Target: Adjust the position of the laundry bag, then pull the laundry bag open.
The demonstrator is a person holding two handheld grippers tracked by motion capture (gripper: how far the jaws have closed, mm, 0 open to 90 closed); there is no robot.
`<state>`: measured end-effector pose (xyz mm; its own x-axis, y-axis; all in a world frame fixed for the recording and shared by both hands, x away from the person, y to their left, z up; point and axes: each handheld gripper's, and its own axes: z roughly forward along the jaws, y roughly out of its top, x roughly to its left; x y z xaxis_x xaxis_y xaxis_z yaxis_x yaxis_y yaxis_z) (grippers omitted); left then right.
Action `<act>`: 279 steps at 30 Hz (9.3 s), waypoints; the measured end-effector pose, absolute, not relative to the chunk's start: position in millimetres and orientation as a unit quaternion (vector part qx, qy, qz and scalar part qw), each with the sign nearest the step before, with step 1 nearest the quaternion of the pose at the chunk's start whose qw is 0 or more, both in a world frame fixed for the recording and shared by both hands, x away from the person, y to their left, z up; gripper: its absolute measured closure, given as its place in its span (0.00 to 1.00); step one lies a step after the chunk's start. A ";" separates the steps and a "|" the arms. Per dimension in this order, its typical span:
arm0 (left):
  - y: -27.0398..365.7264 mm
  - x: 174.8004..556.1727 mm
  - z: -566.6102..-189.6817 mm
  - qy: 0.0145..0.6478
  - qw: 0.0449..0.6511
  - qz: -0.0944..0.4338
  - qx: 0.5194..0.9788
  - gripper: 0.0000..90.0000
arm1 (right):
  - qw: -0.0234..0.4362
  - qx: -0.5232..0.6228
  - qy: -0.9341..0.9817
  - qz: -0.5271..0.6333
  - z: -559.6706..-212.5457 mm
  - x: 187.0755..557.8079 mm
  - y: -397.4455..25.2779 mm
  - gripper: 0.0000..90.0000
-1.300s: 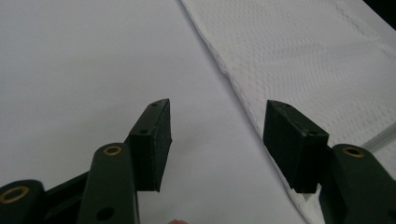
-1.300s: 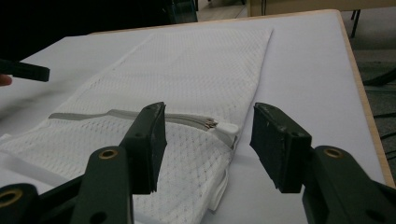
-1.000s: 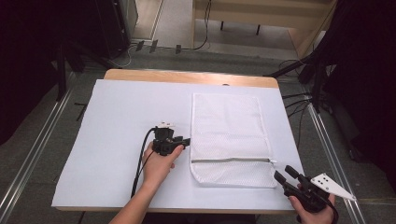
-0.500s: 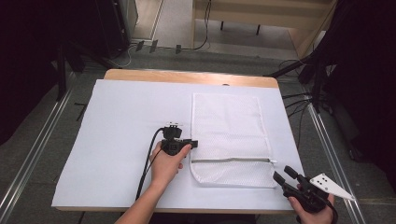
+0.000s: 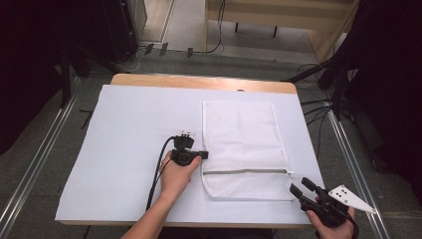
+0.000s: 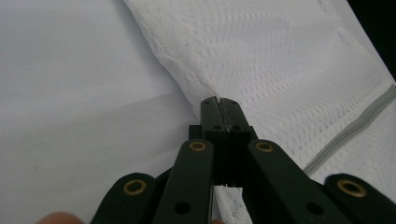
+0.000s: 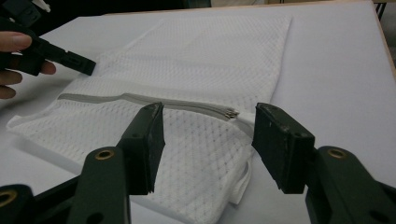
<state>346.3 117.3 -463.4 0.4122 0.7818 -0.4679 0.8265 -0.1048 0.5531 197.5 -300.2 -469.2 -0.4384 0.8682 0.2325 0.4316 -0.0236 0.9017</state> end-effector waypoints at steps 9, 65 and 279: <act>166.9 324.3 -459.4 0.552 0.410 -0.017 0.726 1.00 | 0.208 0.488 0.668 0.521 -469.3 197.0 -297.1 0.50; 205.5 262.3 -430.5 0.506 0.480 0.061 0.714 0.68 | 0.102 0.458 0.741 0.481 -480.5 209.5 -198.4 0.56; 235.6 224.5 -457.7 0.499 0.366 0.058 0.783 0.72 | 0.250 0.393 0.761 0.452 -453.4 183.9 -158.9 1.00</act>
